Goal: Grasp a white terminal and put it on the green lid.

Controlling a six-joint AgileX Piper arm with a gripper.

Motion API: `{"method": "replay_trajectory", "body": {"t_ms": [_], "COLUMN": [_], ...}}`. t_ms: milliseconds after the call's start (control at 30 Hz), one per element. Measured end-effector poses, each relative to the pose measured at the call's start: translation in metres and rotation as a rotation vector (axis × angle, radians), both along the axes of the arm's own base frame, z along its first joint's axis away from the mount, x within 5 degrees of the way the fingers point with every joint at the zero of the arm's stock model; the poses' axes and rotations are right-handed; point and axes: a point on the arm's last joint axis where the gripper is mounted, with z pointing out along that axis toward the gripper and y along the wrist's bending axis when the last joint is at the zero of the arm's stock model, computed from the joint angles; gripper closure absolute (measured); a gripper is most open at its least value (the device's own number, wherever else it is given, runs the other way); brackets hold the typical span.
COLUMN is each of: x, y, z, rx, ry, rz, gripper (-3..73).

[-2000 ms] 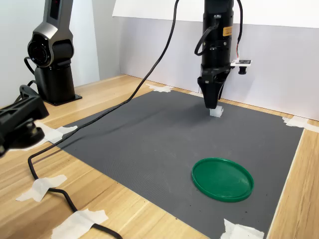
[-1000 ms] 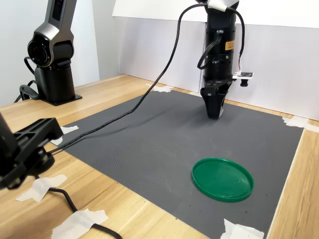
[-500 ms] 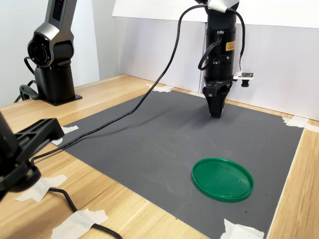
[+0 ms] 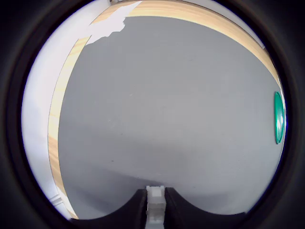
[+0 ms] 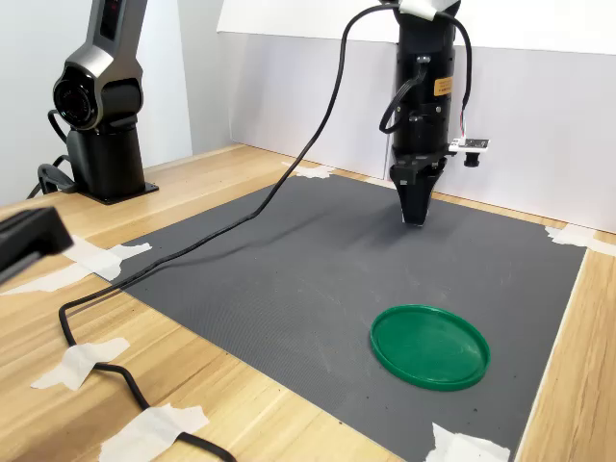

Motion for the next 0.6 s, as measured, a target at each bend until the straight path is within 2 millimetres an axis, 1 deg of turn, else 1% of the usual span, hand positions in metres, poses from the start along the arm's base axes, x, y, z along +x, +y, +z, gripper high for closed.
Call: {"method": "replay_trajectory", "body": {"t_ms": [67, 167, 333, 533, 600], "x": [0.002, 0.005, 0.016, 0.032, 0.037], "y": [-0.012, -0.035, -0.080, -0.136, -0.151], "z": [0.010, 0.021, 0.031, 0.049, 0.051], "rx": [0.005, -0.001, -0.021, -0.039, -0.045], "ry": [-0.017, -0.035, -0.048, -0.110, -0.123], "rz": [-0.021, -0.046, -0.097, -0.183, -0.205], "gripper": [60.5, 60.5, 60.5, 60.5, 60.5]}}
